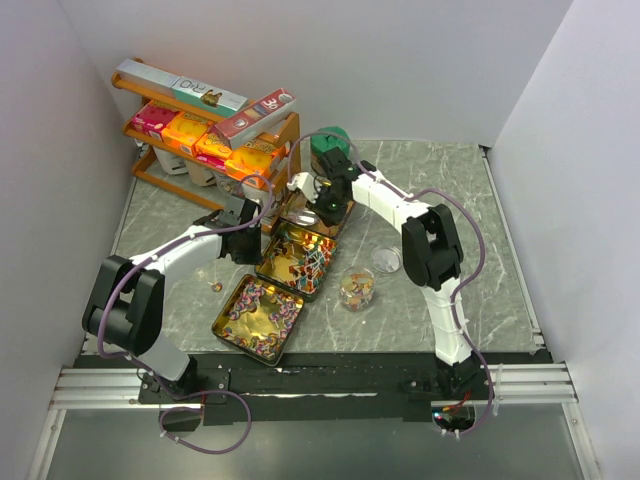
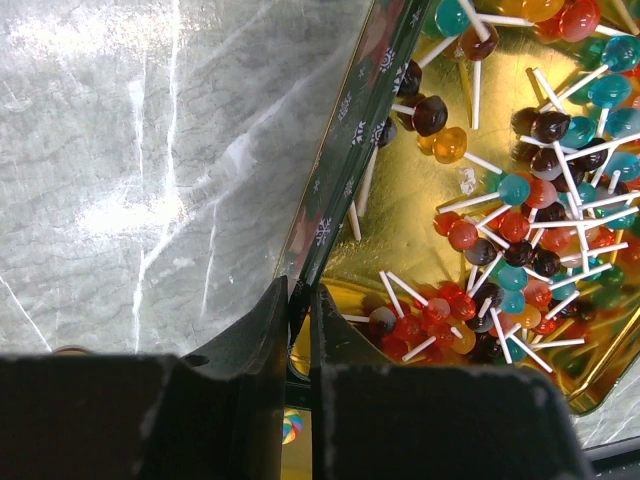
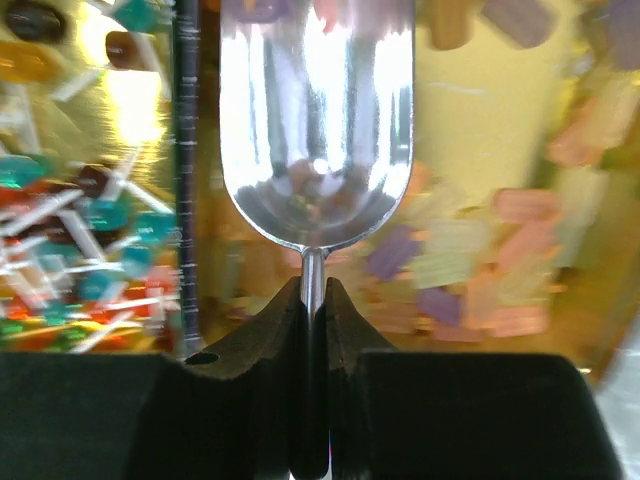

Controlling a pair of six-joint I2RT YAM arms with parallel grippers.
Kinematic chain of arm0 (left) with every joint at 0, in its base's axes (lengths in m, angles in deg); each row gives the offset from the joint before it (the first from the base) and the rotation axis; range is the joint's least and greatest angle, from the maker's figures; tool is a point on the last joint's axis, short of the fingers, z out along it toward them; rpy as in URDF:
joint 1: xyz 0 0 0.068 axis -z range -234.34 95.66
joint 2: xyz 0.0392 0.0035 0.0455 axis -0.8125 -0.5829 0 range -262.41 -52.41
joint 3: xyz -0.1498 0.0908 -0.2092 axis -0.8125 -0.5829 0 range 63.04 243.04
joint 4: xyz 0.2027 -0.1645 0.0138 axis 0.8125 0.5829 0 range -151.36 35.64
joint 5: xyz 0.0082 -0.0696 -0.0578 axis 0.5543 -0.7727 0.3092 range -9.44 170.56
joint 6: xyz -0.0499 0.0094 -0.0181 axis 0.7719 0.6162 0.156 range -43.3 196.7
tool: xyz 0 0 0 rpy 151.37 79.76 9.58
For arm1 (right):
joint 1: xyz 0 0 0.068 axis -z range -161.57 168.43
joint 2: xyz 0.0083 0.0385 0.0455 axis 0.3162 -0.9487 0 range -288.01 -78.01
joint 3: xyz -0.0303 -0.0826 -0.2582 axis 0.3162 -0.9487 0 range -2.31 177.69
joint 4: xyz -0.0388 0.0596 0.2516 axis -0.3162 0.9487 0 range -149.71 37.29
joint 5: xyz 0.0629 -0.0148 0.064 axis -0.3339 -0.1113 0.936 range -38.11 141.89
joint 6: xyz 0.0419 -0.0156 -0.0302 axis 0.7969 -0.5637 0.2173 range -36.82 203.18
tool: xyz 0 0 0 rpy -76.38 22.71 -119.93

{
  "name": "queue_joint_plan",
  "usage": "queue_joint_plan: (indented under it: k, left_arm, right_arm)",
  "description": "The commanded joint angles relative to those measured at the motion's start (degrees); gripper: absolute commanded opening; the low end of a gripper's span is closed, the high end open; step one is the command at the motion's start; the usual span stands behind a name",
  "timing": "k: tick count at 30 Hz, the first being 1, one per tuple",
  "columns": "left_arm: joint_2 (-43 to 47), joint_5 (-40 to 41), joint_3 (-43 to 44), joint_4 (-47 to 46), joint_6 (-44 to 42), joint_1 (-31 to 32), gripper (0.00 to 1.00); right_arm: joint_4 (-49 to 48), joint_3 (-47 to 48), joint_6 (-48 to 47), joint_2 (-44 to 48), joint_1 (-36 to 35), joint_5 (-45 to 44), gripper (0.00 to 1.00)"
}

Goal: Pack the candies
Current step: Scoop the fake candies from the storage box.

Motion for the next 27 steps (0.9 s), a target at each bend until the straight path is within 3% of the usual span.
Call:
queue_joint_plan:
  k: [1, 6, 13, 27]
  left_arm:
    - [-0.8, -1.3, 1.7, -3.6, 1.4, 0.0, 0.01]
    - [-0.7, -1.2, 1.6, -3.7, 1.4, 0.0, 0.01]
    - [-0.5, -1.0, 1.5, -3.6, 1.5, 0.0, 0.01]
    - [-0.4, -0.1, 1.5, -3.6, 1.5, 0.0, 0.01]
  right_arm:
    - [-2.1, -1.7, 5.6, -0.7, -3.2, 20.4, 0.0]
    - [-9.4, -6.3, 10.4, 1.8, -3.0, 20.4, 0.0]
    - [-19.3, -15.4, 12.2, 6.8, -2.8, 14.0, 0.0]
    - [-31.2, -25.4, 17.9, 14.5, 0.1, 10.3, 0.0]
